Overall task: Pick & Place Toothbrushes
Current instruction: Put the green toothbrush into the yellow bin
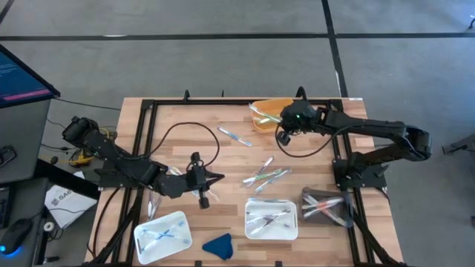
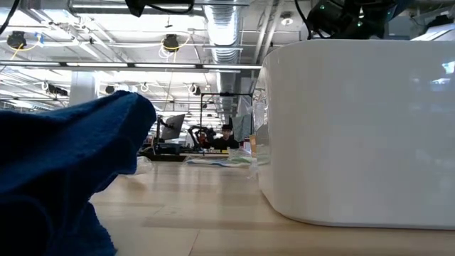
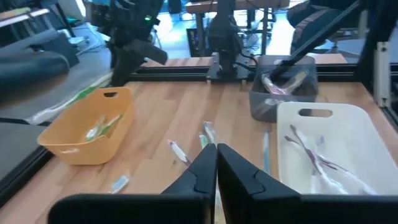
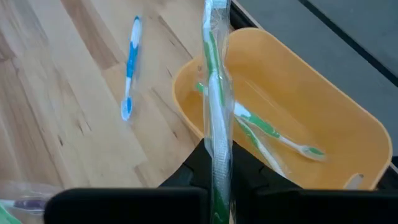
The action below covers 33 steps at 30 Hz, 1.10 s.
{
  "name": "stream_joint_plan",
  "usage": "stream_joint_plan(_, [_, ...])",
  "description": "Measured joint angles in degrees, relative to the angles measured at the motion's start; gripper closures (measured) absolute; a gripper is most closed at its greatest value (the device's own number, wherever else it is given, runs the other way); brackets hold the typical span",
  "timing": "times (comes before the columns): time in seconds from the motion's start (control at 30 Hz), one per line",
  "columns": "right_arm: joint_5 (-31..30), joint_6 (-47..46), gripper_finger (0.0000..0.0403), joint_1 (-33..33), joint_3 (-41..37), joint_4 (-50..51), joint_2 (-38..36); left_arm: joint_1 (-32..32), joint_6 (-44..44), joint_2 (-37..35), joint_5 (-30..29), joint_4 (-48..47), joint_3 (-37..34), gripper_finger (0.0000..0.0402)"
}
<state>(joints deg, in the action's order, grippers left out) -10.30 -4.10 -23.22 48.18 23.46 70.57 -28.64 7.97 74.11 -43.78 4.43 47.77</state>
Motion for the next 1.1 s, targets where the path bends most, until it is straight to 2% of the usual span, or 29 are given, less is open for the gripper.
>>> stream_joint_plan(0.27, [-0.1, 1.8, 0.0387, -1.9, 0.0, 2.1, 0.0, 0.0, 0.4, 0.0, 1.8, 0.0, 0.0, 0.0396])
stream_joint_plan(0.47, [0.0, 7.5, 0.0387, -7.2, 1.9, 6.6, 0.7, 0.0, -0.4, 0.0, 1.7, 0.1, 0.0, 0.0394])
stream_joint_plan(0.63, [6.3, 16.9, 0.0387, -10.6, 7.6, 13.5, 5.8, 0.0, -0.5, 0.0, 1.7, 0.4, 0.0, 0.0396])
stream_joint_plan(0.8, [6.0, 21.0, 0.0387, -11.4, 14.7, 21.3, 14.8, 0.0, -0.6, 0.0, 1.7, 0.5, 0.0, 0.0394])
stream_joint_plan(0.97, [4.6, 22.2, 0.0387, -12.5, 20.3, 22.6, 22.7, -0.3, -0.2, 0.0, 2.1, 0.6, 0.0, 0.0395])
stream_joint_plan(1.1, [4.5, 21.4, 0.0387, -13.5, 22.7, 22.4, 25.9, -1.1, -0.2, 0.0, 2.1, 0.7, 0.0, 0.0396])
